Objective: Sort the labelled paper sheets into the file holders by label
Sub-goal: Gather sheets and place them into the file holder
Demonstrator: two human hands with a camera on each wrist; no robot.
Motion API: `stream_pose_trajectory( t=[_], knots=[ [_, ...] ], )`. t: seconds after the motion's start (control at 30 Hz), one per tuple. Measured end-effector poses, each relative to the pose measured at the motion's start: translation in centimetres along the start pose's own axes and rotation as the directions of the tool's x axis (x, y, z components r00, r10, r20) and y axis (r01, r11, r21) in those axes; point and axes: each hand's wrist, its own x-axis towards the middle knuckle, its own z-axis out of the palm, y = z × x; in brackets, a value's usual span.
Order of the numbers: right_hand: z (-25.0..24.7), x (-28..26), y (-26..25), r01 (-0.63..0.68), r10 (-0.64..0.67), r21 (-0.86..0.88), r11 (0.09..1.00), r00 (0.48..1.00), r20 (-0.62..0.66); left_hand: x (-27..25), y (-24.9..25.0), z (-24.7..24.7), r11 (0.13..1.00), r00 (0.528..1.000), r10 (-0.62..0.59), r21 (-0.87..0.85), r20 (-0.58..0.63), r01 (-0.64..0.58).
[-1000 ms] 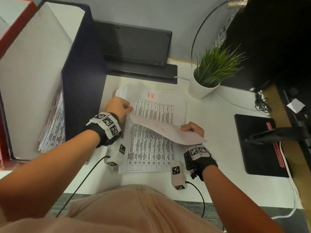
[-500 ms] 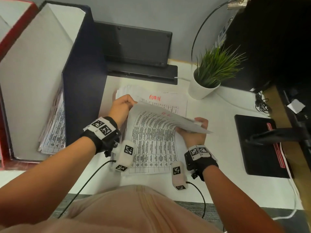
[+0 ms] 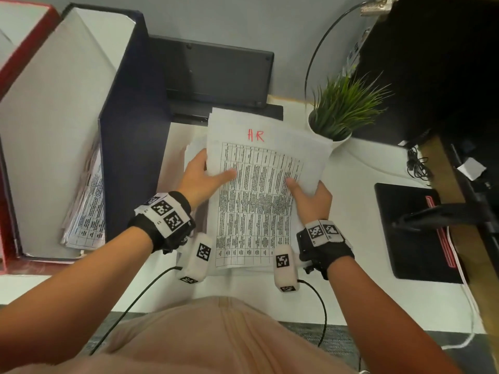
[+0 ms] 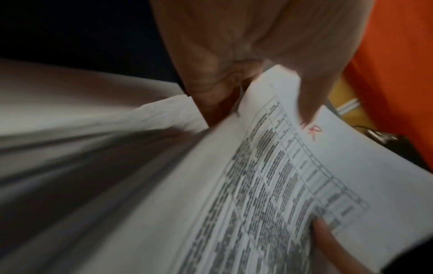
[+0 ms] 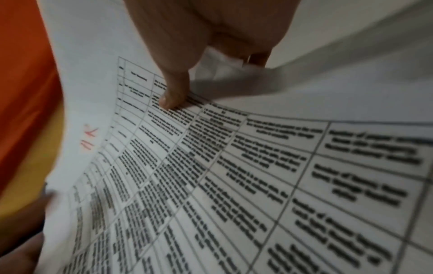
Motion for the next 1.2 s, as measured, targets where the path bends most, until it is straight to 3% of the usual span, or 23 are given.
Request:
stream_pose_trajectory(
  t=[0.07, 0.13, 0.23, 0.33, 0.4, 0.53, 0.6, 0.73, 0.87, 0.93, 1.03, 1.2],
  knots=[
    [0.0, -0.1, -1.3, 0.082, -0.081, 0.032, 0.996, 0.996, -0.021, -0.3, 1.2, 0.1, 0.983, 0.988, 0.147, 0.119, -0.052, -0.140],
    [0.0, -0.1, -3.2, 0.164, -0.159, 0.085, 0.983, 0.986, -0.054, -0.7, 3.0, 0.1, 0.954, 0.954, 0.284, 0.126, -0.096, -0.271],
    [-0.1, -0.4, -6.3, 0.281, -0.263, 0.212, 0.936, 0.958, -0.113, -1.2, 5.8, 0.0, 0.880, 0.865, 0.475, 0.081, -0.163, -0.468],
    [-0.2, -1.1, -8.0, 0.354, -0.326, 0.329, 0.875, 0.935, -0.139, -1.6, 6.9, 0.1, 0.803, 0.775, 0.590, 0.067, -0.228, -0.592],
    [0.0, -1.6, -7.7, 0.329, -0.317, 0.356, 0.875, 0.944, -0.092, -1.7, 6.1, 0.4, 0.816, 0.782, 0.577, 0.113, -0.237, -0.567],
    [1.1, -2.9, -5.6, 0.219, -0.228, 0.322, 0.921, 0.974, -0.010, -1.6, 2.9, 1.1, 0.904, 0.902, 0.397, 0.242, -0.167, -0.353],
    [1.3, -3.0, -5.1, 0.210, -0.221, 0.340, 0.917, 0.975, -0.005, -1.6, 2.2, 1.2, 0.904, 0.904, 0.387, 0.268, -0.181, -0.333],
    [1.1, -2.4, -4.8, 0.266, -0.272, 0.339, 0.902, 0.962, -0.030, -1.1, 1.8, 0.7, 0.893, 0.860, 0.426, 0.283, -0.280, -0.350],
    [1.8, -2.8, -3.1, 0.222, -0.239, 0.262, 0.939, 0.971, 0.033, -0.5, 0.0, 1.4, 0.959, 0.943, 0.249, 0.196, -0.223, -0.207],
    [2.1, -2.8, -2.7, 0.202, -0.216, 0.236, 0.951, 0.976, 0.034, -0.2, -0.6, 1.7, 0.972, 0.960, 0.182, 0.188, -0.211, -0.143],
    [2.3, -2.2, -4.0, 0.199, -0.208, 0.218, 0.955, 0.978, 0.019, -0.1, 0.4, 1.3, 0.980, 0.943, 0.175, 0.145, -0.281, -0.139],
    [2.0, -2.0, -7.6, 0.318, -0.332, 0.251, 0.914, 0.943, 0.017, -1.1, 5.3, -0.7, 0.960, 0.894, 0.274, 0.149, -0.353, -0.235]
  ],
)
